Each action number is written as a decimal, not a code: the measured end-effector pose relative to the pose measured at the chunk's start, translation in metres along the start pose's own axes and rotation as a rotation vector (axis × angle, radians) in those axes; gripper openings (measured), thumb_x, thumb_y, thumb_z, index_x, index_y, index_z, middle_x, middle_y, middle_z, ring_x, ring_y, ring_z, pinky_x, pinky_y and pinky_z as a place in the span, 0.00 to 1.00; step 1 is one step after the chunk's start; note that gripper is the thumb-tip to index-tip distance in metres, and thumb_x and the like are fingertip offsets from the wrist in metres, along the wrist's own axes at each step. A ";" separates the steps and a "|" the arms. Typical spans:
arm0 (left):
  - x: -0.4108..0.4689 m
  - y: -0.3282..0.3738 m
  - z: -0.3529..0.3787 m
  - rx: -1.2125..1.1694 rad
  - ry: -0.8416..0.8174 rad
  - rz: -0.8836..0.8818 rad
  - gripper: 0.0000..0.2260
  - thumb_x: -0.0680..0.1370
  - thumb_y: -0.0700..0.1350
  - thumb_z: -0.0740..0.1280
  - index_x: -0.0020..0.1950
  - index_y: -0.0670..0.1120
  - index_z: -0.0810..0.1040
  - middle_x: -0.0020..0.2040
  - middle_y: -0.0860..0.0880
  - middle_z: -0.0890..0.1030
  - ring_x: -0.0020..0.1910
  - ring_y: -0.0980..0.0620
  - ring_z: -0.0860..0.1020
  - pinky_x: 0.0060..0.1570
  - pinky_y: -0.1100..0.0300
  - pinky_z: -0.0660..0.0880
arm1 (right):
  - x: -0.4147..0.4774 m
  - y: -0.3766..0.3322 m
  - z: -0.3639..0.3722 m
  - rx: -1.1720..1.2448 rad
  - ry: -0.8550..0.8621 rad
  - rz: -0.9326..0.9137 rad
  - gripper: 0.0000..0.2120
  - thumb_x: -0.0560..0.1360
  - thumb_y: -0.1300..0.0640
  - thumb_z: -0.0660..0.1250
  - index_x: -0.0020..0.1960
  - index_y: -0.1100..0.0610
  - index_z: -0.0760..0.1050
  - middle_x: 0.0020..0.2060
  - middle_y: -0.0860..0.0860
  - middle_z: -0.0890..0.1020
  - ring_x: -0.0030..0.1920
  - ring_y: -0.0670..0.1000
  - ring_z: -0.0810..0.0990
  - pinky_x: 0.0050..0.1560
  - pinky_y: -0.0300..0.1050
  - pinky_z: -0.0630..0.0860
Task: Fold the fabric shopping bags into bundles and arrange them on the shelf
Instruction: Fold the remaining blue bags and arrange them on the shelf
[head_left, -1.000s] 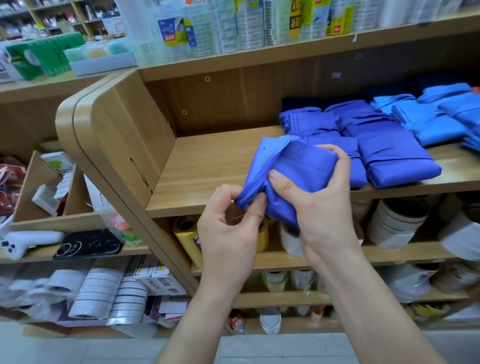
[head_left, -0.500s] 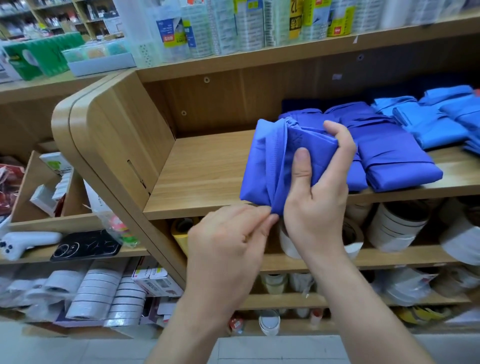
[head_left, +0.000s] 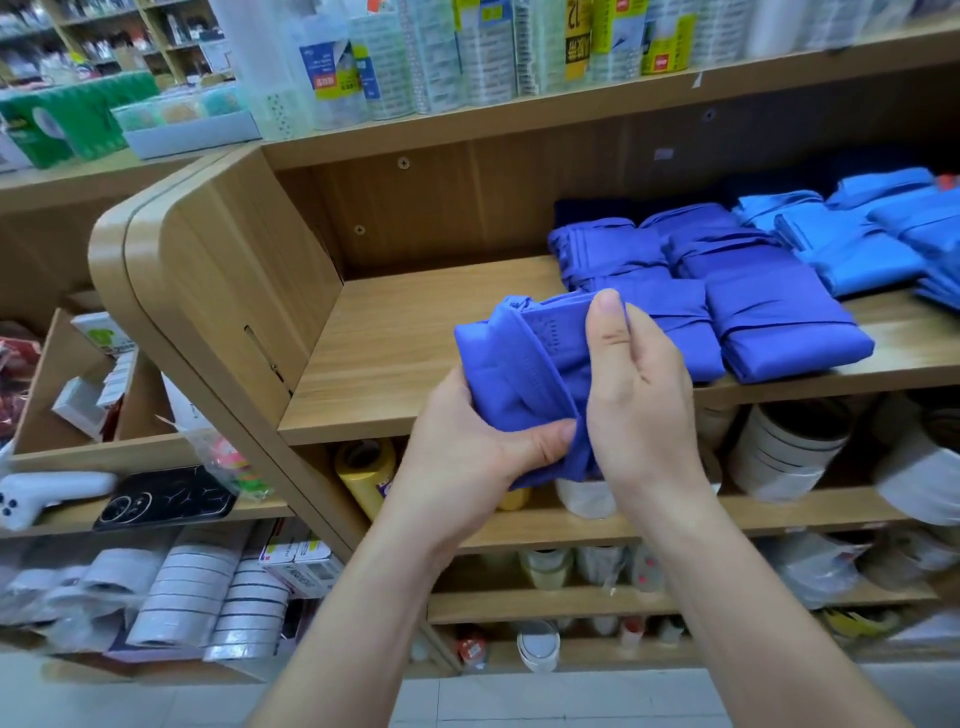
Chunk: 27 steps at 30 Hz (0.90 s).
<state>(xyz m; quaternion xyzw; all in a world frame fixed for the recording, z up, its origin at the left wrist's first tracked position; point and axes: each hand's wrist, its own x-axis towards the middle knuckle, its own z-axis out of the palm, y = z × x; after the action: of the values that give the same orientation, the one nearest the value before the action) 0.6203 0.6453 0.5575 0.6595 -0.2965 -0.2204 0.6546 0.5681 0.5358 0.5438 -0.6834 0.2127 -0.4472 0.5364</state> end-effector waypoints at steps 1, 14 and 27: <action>0.000 0.001 -0.001 -0.036 -0.047 -0.012 0.22 0.64 0.33 0.78 0.55 0.44 0.79 0.47 0.48 0.86 0.47 0.52 0.84 0.42 0.61 0.79 | 0.002 0.000 -0.003 -0.008 -0.024 -0.008 0.23 0.79 0.41 0.54 0.37 0.60 0.69 0.29 0.47 0.70 0.33 0.47 0.68 0.38 0.52 0.69; 0.019 0.006 -0.017 -0.058 -0.038 0.093 0.23 0.69 0.44 0.73 0.63 0.53 0.77 0.48 0.52 0.84 0.47 0.54 0.82 0.46 0.61 0.79 | 0.016 0.002 -0.045 -0.090 -0.530 0.004 0.33 0.68 0.27 0.58 0.70 0.37 0.65 0.55 0.43 0.75 0.49 0.38 0.76 0.57 0.36 0.71; 0.028 -0.005 -0.013 -0.007 0.082 0.066 0.03 0.80 0.48 0.65 0.47 0.53 0.73 0.34 0.48 0.77 0.36 0.49 0.73 0.36 0.55 0.70 | -0.024 0.019 -0.027 0.326 -0.229 0.111 0.14 0.73 0.54 0.70 0.59 0.50 0.78 0.48 0.47 0.85 0.47 0.44 0.83 0.48 0.38 0.78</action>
<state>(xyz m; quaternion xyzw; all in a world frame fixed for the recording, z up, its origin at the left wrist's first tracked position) 0.6497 0.6357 0.5557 0.6555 -0.2904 -0.1727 0.6754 0.5373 0.5332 0.5175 -0.6212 0.1125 -0.3646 0.6845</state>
